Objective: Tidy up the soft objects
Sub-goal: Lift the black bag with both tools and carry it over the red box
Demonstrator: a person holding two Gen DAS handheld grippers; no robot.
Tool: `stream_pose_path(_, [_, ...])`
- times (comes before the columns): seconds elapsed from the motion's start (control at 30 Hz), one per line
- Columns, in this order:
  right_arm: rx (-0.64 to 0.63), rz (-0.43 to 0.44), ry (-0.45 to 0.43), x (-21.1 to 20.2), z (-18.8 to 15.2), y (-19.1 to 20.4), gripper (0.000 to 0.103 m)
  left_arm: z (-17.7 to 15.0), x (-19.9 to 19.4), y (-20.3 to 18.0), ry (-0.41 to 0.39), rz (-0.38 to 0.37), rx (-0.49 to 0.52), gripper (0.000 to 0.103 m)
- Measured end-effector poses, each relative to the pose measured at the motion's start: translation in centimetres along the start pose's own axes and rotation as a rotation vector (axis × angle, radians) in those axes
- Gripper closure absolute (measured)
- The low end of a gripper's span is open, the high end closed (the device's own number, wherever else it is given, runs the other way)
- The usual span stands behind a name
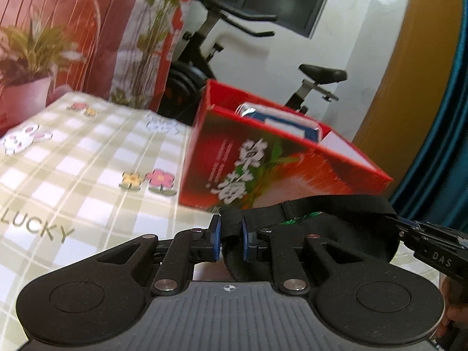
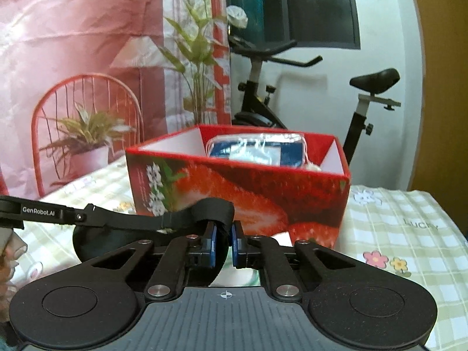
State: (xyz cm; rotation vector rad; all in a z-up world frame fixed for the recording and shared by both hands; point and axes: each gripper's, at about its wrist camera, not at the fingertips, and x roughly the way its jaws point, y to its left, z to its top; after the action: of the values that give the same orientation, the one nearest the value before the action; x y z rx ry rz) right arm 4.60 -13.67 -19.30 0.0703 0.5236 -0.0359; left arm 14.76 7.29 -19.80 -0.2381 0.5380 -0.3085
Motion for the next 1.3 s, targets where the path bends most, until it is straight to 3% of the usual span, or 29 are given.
stream_pose_path(0.33, [0.030, -0.009, -0.003, -0.9, 0.4, -0.5, 0.094, 0.6, -1.2, -2.3, -0.027, -0.035, 0.078, 0.089])
stream_pose_path(0.97, [0.065, -0.046, 0.043, -0.6, -0.1, -0.7, 0.094, 0.2, -1.4, -1.5, 0.006, -0.027, 0.044, 0.089])
stream_pose_path(1.3, [0.081, -0.019, 0.003, -1.1, 0.3, -1.2, 0.094, 0.8, -2.2, -1.6, -0.038, -0.068, 0.034, 0.089])
